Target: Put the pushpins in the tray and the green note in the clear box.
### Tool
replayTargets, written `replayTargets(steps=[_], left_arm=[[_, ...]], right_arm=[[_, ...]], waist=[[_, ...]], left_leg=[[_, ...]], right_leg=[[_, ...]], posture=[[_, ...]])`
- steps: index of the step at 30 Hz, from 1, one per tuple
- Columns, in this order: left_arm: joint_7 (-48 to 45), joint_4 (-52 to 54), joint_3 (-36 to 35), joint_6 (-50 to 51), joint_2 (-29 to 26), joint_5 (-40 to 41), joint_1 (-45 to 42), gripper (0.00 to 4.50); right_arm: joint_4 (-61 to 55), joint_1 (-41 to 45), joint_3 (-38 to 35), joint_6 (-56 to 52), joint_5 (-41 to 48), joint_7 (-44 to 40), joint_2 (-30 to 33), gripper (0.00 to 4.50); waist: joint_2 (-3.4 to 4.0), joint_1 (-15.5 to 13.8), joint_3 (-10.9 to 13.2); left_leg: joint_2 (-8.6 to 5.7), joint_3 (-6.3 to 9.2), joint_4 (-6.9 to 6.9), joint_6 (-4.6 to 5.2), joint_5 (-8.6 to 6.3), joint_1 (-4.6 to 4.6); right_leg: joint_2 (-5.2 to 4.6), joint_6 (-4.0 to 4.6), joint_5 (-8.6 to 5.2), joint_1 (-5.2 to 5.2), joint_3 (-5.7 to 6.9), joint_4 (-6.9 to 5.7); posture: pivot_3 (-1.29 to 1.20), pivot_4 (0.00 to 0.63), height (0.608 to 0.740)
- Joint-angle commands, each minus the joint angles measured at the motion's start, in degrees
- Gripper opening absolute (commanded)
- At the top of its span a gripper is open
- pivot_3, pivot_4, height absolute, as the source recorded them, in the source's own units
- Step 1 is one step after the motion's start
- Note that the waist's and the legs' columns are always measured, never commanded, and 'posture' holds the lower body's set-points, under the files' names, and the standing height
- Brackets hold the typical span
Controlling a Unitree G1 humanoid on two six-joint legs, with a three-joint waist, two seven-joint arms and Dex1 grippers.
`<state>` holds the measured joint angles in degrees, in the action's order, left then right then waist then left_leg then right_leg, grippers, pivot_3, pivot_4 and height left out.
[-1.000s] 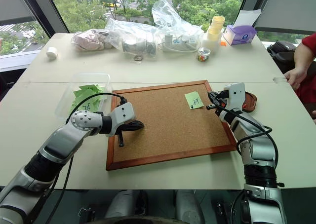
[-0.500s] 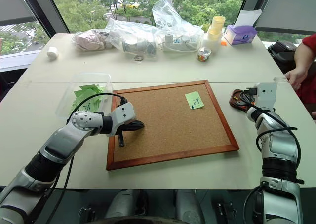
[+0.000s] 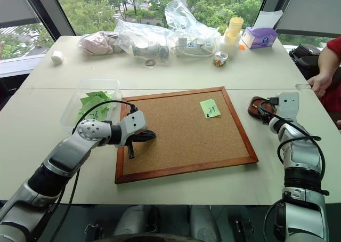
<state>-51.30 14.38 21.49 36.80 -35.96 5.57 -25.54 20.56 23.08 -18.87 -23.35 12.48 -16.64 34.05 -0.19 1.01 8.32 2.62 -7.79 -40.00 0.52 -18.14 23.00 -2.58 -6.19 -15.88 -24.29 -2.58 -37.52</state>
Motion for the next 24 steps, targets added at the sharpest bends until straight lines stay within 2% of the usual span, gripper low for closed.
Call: replayTargets(steps=[1, 15, 24], left_arm=[[-0.9, -1.7, 2.0, 1.2, -0.5, -0.9, 1.3, 0.0], [-0.7, -2.3, 1.9, 1.1, -0.3, -1.1, 1.0, 0.0], [-0.4, -2.3, 1.8, 1.2, -0.2, -1.2, 1.1, 0.0]], right_arm=[[-0.3, 1.0, -1.5, 1.3, 0.0, 0.5, 1.1, 4.47], [-2.1, 1.8, -4.9, -3.5, 7.9, -2.7, -0.9, 4.47], [-2.3, 0.8, -2.3, -5.4, 6.4, -3.6, 0.0, 4.47]], waist=[[0.0, 0.0, 0.0], [0.0, 0.0, 0.0], [0.01, 0.0, 0.0]], left_leg=[[0.0, 0.0, 0.0, 0.0, 0.0, 0.0], [0.01, 0.0, 0.01, 0.0, 0.0, -0.08], [0.0, 0.0, 0.01, 0.0, 0.0, -0.11]], right_leg=[[0.0, 0.0, 0.0, 0.0, 0.0, 0.0], [0.0, 0.0, 0.0, 0.09, 0.0, 0.0], [0.0, 0.0, 0.0, 0.11, 0.0, 0.0]], posture=[[0.0, 0.15, 0.728], [0.0, 0.15, 0.728], [0.0, 0.15, 0.728]])
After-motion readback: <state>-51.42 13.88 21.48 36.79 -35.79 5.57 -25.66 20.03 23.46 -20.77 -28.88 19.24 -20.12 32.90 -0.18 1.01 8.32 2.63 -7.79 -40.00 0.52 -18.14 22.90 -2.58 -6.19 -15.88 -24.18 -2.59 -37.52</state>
